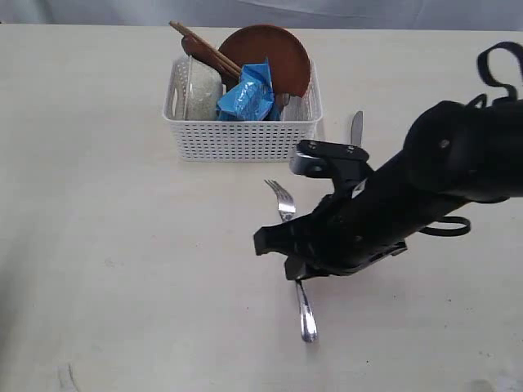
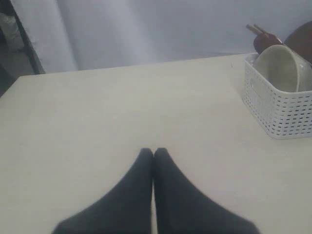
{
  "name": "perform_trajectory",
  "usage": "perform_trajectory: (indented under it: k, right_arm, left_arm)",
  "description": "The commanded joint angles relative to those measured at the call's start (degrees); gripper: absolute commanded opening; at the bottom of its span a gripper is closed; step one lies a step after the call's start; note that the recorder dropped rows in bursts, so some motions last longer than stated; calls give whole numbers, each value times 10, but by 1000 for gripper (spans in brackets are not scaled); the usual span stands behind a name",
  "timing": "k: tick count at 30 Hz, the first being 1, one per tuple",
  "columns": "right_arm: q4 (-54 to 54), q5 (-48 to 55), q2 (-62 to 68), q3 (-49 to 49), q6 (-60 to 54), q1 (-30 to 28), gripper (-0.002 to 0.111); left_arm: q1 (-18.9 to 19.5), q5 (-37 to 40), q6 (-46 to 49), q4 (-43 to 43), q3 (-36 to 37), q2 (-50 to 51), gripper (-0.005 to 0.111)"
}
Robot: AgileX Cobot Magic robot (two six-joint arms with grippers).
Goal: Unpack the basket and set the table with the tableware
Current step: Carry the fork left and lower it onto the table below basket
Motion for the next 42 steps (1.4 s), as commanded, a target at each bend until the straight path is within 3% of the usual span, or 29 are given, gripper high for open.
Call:
perform_trajectory:
  k: [1,29,32,37,42]
  right_arm:
    - [23,-47,44,-26,14,24,-1]
    - [44,-51,146,-96,47,24,0]
    - [44,-49,146,-96,46,24,10]
    - [44,-38,146,-96,39,24,43]
    - [22,-39,130,-100,30,22,45]
  left_arm:
    - [1,-4,0,3,1,-2,0]
    - [1,-4,0,3,1,-2,0]
    - [1,-4,0,3,1,-2,0]
    - [1,-4,0,3,1,-2,0]
    - [1,-4,0,3,1,-2,0]
